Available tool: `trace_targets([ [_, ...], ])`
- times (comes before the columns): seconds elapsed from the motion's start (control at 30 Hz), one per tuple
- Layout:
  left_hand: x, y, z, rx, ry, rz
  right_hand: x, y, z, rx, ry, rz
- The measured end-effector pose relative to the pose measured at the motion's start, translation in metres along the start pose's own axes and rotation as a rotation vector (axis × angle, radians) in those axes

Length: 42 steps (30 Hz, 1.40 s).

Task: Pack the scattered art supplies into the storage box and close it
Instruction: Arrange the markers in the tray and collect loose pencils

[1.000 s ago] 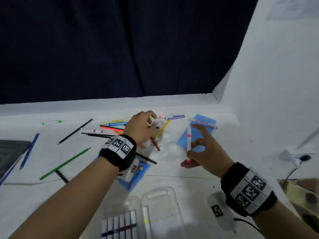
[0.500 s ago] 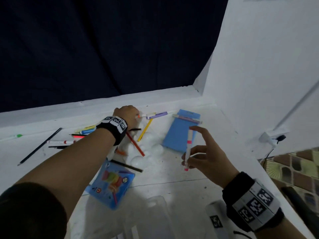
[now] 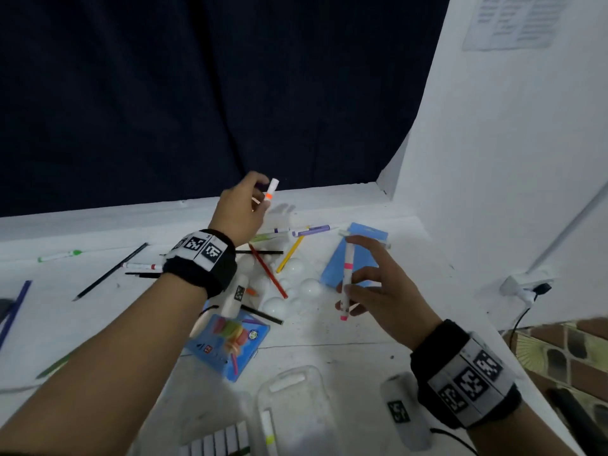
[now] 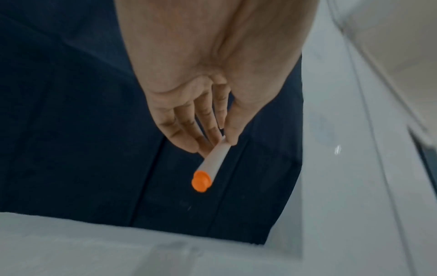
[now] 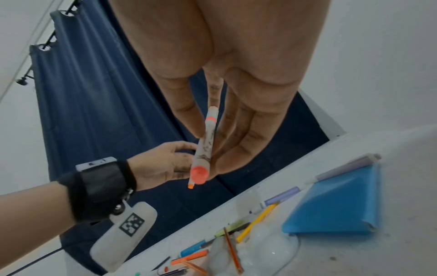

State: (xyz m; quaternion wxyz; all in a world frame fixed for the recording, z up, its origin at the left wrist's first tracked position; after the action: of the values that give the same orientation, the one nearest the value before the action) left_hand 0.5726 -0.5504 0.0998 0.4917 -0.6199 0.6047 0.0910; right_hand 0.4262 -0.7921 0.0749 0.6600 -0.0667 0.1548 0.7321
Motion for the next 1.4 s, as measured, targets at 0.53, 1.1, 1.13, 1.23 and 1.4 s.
trace_targets([
  [0.53,-0.071,0.262,-0.104,-0.375,0.561,-0.020,0.073,0.063,-0.015,-0.009,0.221,0.345],
  [1.1,0.000,0.284,-0.102,-0.295,-0.049,0.501,0.098,0.079,-0.054,0.110,0.515,0.505],
  [1.13,0.001,0.283,-0.103,-0.288,-0.058,0.538,0.097,0.078,-0.054,0.089,0.540,0.499],
  [1.23,0.000,0.281,-0.103,-0.280,-0.117,0.615,0.093,0.075,-0.055,0.048,0.630,0.450],
  [1.4,-0.001,0.279,-0.105,-0.204,-0.191,0.696,0.088,0.076,-0.053,-0.027,0.849,0.455],
])
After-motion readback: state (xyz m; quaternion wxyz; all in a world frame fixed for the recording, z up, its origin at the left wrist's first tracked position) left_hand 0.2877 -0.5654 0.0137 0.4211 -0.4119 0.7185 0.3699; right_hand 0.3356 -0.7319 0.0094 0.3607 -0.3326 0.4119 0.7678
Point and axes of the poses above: each hand's wrist, its own y-axis away from the middle knuckle, its own x-axis out of the palm, z = x × y, the point moved 2 cm from there along -y, towards the middle knuckle, and after that the axes turned 13 degrees about x, right-handed, at the moved point
